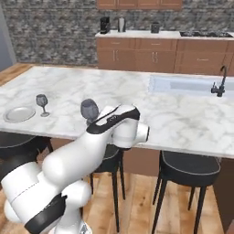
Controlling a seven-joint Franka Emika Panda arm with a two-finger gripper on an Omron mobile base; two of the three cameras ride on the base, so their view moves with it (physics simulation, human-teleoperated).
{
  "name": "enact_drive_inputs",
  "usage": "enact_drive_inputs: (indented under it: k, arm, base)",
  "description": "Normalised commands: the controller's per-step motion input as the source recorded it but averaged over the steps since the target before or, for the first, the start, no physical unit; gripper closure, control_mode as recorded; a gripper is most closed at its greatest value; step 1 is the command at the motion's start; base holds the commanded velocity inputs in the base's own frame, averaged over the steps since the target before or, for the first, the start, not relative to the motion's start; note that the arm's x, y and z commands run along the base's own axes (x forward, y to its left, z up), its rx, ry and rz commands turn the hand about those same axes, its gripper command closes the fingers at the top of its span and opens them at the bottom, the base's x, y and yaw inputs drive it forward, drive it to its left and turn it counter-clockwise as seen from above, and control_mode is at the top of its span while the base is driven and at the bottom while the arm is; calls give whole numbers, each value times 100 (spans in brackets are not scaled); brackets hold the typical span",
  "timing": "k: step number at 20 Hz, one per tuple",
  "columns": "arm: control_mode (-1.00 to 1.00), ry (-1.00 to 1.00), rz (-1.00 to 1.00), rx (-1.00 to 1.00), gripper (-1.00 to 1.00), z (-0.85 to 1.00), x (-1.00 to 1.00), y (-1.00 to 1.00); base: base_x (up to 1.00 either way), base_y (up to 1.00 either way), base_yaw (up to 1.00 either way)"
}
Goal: Retrieve the wine glasses from the counter and place one next to each plate.
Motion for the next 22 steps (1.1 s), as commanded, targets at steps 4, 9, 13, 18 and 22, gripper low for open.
enact_drive_inputs:
  k: [4,9,13,18,22]
  arm:
    - [100,0,0,0,100,0,0,0]
    - [100,0,0,0,100,0,0,0]
    - [100,0,0,0,100,0,0,0]
    - [100,0,0,0,100,0,0,0]
    - [100,0,0,0,100,0,0,0]
  base:
    - [84,-2,15]
    - [92,-27,25]
    - [48,-94,33]
    - [51,-68,35]
    - [53,-35,24]
